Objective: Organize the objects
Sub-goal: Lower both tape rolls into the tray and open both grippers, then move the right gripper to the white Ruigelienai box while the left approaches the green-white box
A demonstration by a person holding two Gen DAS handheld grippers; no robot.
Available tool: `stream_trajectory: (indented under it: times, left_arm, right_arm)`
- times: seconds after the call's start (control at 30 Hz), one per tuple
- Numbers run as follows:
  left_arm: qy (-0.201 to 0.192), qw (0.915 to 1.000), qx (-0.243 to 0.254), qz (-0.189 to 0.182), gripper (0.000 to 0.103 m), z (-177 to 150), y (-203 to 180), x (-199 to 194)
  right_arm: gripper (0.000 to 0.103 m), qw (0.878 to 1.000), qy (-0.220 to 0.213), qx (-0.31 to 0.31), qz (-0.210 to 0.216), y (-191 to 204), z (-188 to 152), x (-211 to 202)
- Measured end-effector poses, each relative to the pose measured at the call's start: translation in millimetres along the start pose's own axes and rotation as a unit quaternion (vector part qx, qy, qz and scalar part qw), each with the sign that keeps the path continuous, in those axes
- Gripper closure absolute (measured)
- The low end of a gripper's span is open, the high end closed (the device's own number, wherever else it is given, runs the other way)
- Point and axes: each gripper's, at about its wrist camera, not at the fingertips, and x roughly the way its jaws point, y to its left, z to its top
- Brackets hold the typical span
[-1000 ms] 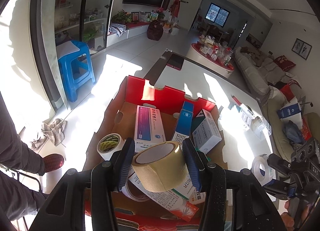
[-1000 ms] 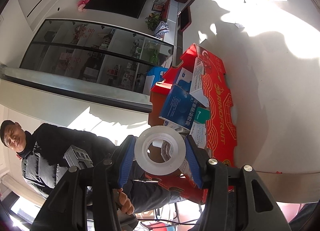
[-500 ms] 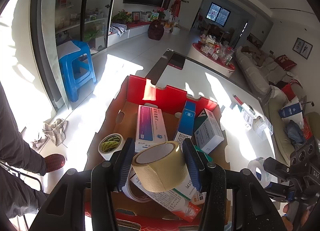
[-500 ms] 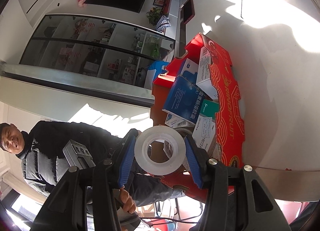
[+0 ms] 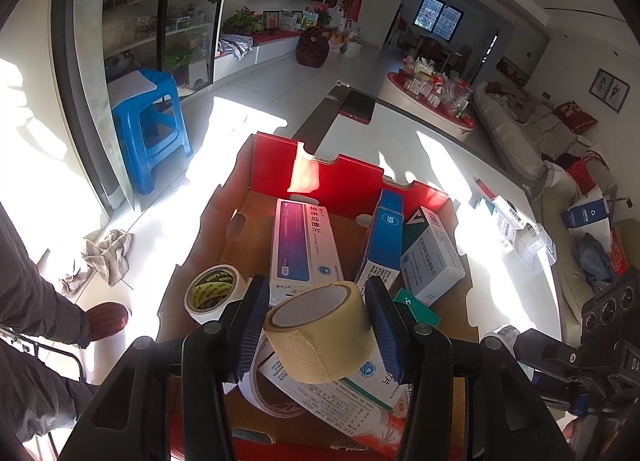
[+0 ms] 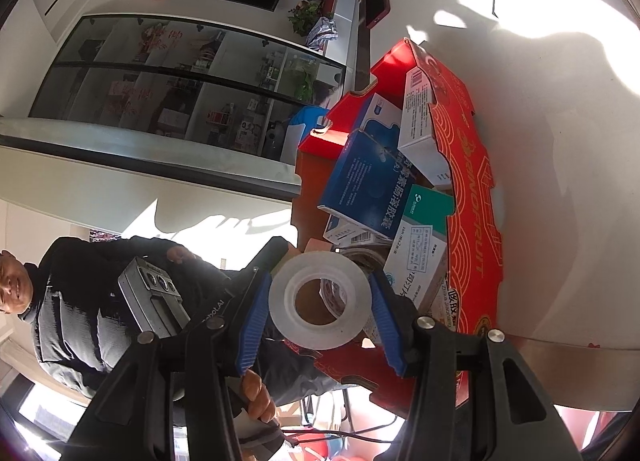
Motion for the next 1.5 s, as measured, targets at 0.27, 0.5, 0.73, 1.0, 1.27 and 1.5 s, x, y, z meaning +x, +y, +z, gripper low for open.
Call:
stream_trajectory:
  times: [0.27, 0.5, 0.73, 1.0, 1.27, 1.5]
  left_arm:
    - [0.029, 0.9992, -0.025, -0.006, 0.011, -1.7, 5.8, 23.0]
    - [0.029, 0.9993, -0.018, -0.017, 0.008, 4.6, -7.5, 10.2]
    - [0.032, 0.996, 0.025, -0.079, 0.006, 10.0, -70.7, 7.8]
    - [0.054, 0.9854, 0.075, -0.143, 0.006, 7.2, -120.2, 18.4]
    - [0.07, 0.9777, 0.077, -0.183, 0.006, 15.9, -118.5, 34.7]
    - [0.081, 0.9775, 0.073, -0.18, 0.006, 19.9, -119.0, 48.2]
  right_arm:
    - [0.025, 1.0, 0.003, 0.002, -0.003, -3.2, 4.0, 2.9]
    - [0.023, 0.993, -0.081, 0.017, -0.086, -41.1, 25.4, -69.7]
    - [0.023, 0.959, -0.136, 0.024, -0.247, -91.3, 61.8, -117.2]
    - [0.023, 0.967, -0.105, -0.07, -0.223, -89.7, 147.4, -93.1]
    - [0.022, 0.985, -0.095, 0.017, -0.141, -127.4, 236.0, -70.2]
    - [0.022, 0.969, -0.062, -0.061, -0.231, -120.7, 261.9, -39.9]
